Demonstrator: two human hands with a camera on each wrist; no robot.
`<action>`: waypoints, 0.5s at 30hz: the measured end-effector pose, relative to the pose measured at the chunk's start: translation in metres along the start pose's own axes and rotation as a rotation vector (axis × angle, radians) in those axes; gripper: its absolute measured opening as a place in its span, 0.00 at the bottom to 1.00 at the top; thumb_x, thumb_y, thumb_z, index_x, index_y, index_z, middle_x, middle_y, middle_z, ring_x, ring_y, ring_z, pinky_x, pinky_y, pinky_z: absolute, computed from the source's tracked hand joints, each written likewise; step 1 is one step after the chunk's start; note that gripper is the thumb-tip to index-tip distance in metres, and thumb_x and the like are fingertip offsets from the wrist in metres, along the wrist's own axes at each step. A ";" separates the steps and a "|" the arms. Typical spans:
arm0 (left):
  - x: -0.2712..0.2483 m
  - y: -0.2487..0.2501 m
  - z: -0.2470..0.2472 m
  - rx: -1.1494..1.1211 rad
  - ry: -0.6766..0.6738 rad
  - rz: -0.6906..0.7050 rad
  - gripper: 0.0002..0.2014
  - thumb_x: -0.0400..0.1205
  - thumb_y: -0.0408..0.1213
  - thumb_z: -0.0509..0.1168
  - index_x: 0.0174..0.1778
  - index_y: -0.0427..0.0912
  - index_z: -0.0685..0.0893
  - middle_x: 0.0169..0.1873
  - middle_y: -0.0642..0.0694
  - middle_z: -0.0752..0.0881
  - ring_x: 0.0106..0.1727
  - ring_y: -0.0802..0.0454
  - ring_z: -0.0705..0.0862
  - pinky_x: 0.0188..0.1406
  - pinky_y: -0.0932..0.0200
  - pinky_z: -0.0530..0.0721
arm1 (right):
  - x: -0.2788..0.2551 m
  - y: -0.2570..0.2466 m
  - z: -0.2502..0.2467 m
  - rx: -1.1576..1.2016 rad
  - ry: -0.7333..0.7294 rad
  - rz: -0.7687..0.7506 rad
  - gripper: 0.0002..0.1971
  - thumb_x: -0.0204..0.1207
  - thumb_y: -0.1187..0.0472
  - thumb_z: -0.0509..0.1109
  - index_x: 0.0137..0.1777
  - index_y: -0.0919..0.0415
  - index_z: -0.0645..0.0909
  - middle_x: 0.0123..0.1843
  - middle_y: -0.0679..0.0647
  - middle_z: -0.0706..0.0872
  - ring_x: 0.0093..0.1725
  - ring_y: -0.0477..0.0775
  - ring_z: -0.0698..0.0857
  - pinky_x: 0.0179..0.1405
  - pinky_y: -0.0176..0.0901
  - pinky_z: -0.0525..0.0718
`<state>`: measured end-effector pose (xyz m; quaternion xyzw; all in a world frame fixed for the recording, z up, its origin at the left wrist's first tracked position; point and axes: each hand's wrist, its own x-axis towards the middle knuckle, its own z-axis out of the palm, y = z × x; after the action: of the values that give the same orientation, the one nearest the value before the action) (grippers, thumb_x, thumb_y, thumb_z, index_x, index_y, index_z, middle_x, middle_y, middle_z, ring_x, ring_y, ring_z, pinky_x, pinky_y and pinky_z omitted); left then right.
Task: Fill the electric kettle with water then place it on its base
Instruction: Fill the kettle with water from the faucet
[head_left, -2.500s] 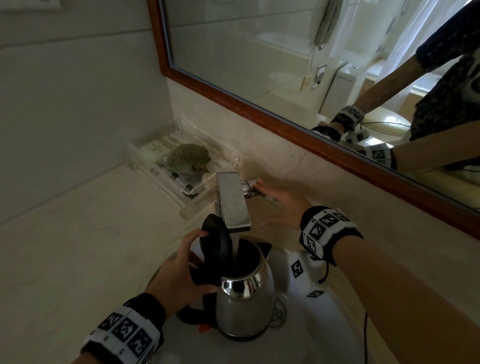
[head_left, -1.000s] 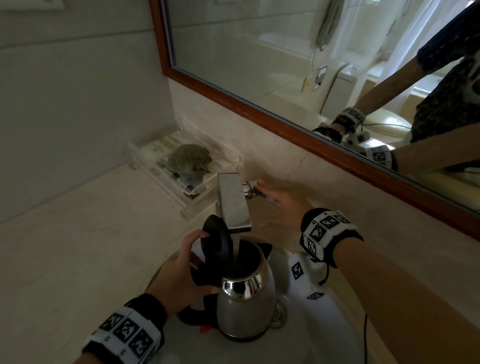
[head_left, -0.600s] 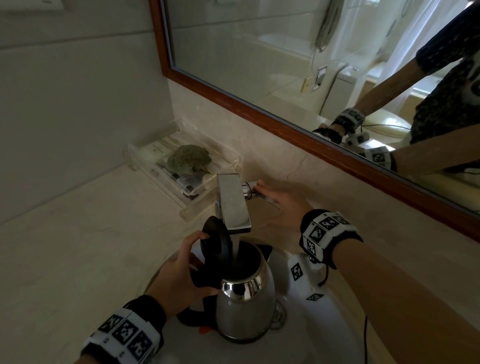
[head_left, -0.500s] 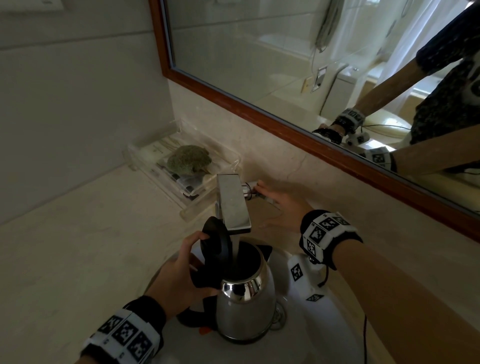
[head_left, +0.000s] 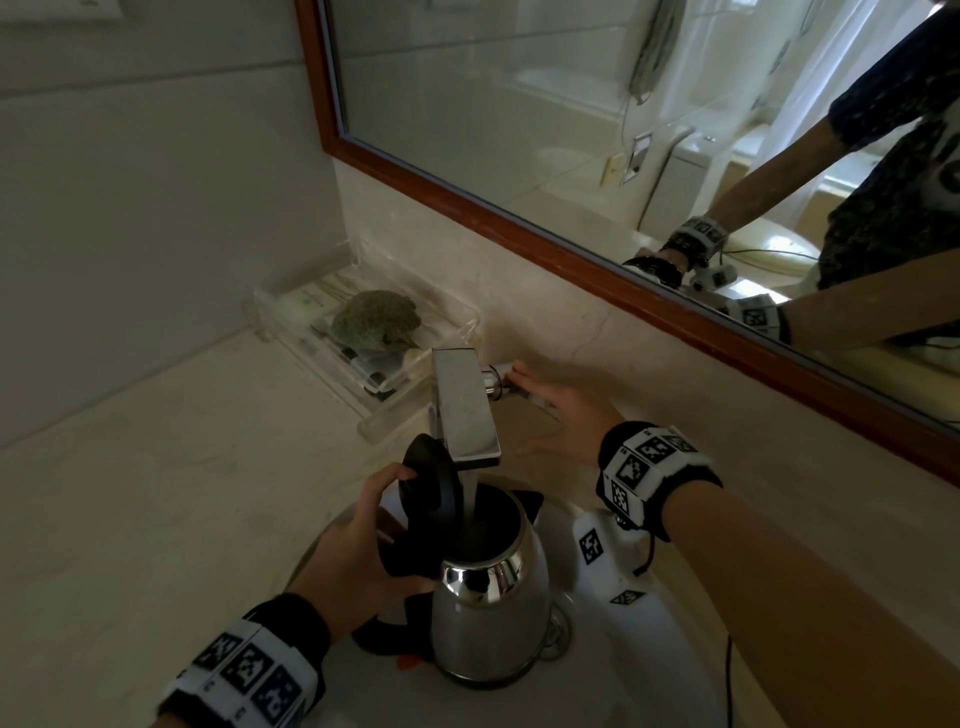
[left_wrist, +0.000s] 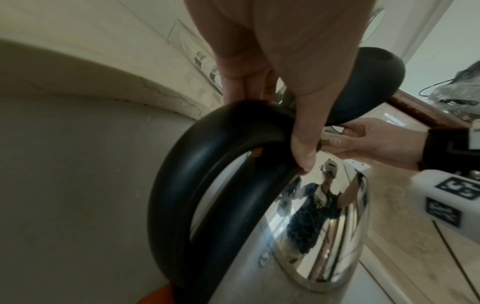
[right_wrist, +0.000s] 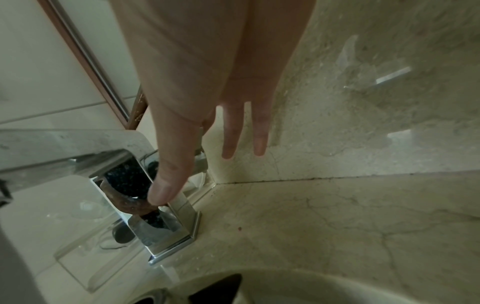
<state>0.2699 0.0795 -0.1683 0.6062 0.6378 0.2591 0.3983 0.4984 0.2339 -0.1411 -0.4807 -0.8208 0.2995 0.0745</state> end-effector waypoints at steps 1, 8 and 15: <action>0.000 0.000 0.000 0.004 0.004 0.007 0.50 0.60 0.37 0.81 0.67 0.65 0.52 0.42 0.58 0.81 0.46 0.54 0.83 0.51 0.59 0.83 | 0.000 0.000 0.000 -0.001 0.003 0.000 0.47 0.66 0.59 0.80 0.81 0.52 0.56 0.84 0.44 0.55 0.81 0.44 0.59 0.74 0.30 0.57; 0.000 -0.001 0.001 0.014 0.004 0.013 0.51 0.61 0.38 0.81 0.68 0.64 0.51 0.41 0.61 0.80 0.43 0.59 0.83 0.48 0.62 0.82 | 0.000 0.000 0.000 0.003 0.008 -0.002 0.47 0.65 0.60 0.80 0.81 0.53 0.56 0.84 0.46 0.55 0.82 0.45 0.59 0.76 0.31 0.57; 0.000 0.000 0.001 0.020 -0.002 -0.009 0.52 0.61 0.38 0.81 0.71 0.60 0.51 0.42 0.57 0.80 0.47 0.53 0.84 0.50 0.59 0.83 | 0.001 0.000 0.000 -0.007 0.002 0.004 0.47 0.66 0.58 0.80 0.81 0.51 0.56 0.84 0.45 0.55 0.82 0.46 0.59 0.77 0.32 0.58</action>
<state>0.2703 0.0794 -0.1685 0.6075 0.6426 0.2503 0.3941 0.4980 0.2346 -0.1408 -0.4829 -0.8207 0.2964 0.0731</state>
